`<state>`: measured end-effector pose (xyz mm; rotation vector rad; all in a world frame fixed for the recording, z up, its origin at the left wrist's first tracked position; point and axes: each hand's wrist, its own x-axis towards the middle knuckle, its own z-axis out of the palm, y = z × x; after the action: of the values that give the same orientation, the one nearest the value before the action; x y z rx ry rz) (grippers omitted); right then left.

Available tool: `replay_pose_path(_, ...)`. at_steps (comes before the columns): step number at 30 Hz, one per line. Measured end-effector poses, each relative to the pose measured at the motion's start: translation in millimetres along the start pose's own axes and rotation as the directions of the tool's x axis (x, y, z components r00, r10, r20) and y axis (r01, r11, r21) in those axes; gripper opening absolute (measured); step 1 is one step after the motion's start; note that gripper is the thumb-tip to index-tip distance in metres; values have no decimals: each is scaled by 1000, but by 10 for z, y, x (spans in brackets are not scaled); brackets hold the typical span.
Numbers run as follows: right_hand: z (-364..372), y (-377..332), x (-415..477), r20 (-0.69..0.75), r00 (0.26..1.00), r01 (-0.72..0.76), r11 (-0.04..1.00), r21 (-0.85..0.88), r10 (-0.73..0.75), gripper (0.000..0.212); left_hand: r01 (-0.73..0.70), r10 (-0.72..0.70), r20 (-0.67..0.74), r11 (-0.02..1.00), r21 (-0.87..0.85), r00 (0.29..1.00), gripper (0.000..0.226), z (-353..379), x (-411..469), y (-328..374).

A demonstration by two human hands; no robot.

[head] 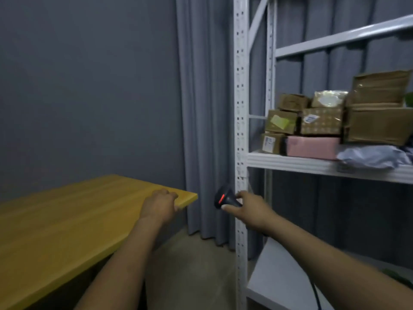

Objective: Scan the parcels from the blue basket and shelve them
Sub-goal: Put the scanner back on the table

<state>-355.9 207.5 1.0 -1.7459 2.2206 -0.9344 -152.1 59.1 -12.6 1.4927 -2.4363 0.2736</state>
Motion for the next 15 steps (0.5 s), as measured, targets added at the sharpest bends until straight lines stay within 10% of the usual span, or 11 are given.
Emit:
replay_pose_path(6,507,-661,828,149,981,126,992,16,-127,10,124,-125,14,992,32,992,50,-150,392,-892)
replay_pose_path(15,1337,-1136,1721,246,955,223,948,-227,-166,25,204,-208,61,977,70,976,55,169,668,-1467)
